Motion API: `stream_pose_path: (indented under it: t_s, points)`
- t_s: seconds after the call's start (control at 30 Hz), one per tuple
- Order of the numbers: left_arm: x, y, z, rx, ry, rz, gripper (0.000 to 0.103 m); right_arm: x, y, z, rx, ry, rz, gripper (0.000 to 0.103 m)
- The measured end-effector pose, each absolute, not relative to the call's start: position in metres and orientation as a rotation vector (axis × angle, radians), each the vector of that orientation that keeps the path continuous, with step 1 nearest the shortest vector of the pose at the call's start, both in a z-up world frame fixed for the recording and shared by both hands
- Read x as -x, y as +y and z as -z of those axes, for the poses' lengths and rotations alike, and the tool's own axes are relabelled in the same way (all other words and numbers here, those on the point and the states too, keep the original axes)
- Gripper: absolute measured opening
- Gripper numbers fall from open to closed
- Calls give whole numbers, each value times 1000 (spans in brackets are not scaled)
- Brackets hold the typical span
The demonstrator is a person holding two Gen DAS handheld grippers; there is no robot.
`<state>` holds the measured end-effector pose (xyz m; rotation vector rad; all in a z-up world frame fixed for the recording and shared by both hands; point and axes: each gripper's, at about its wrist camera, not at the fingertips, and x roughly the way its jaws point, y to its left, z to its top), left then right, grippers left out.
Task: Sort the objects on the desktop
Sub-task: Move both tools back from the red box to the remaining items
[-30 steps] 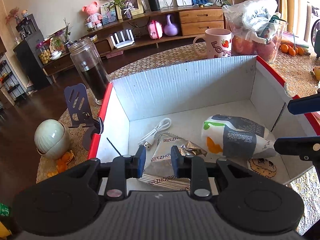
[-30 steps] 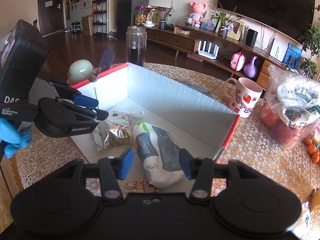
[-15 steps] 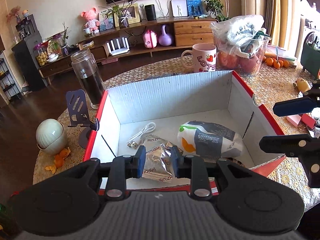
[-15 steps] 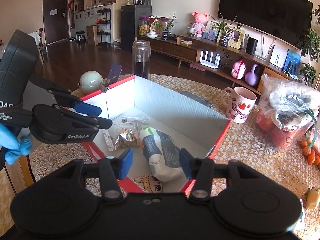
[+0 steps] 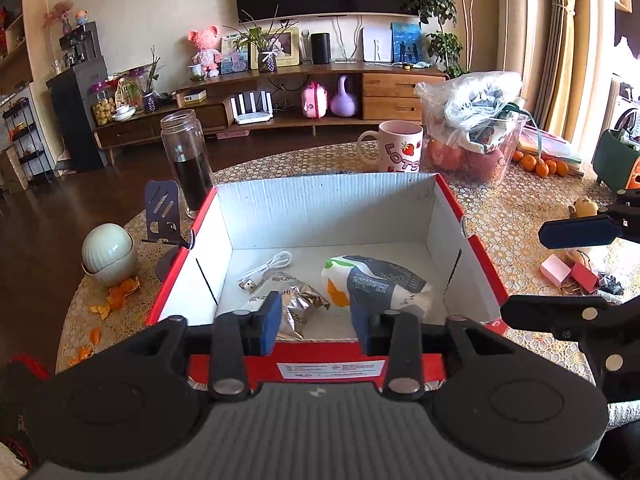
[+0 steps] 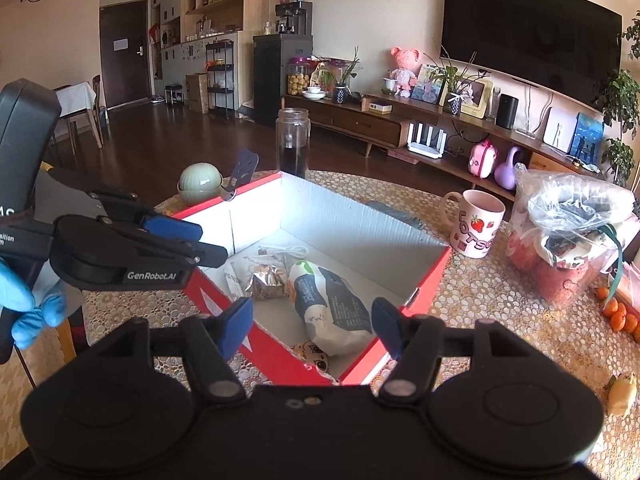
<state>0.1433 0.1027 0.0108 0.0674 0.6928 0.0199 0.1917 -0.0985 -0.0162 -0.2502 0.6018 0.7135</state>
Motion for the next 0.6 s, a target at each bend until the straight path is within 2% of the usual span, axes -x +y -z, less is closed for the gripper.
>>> stream_pose_path:
  t_s: [0.07,0.23,0.37,0.6]
  points:
    - [-135,94,-10,-70,673,-22,68,-187,-107,16,247,596,-708,70]
    - [-121,73,-12,-54,659,0,70,-175,-136,13,223,586,-682,76]
    - [-111,59,-14,-23,662,17,77,-167,-160,10,202,570,-643,81]
    - [-94,33,-20,-34,652,60,80,-158,-199,7,137,547,-603,88]
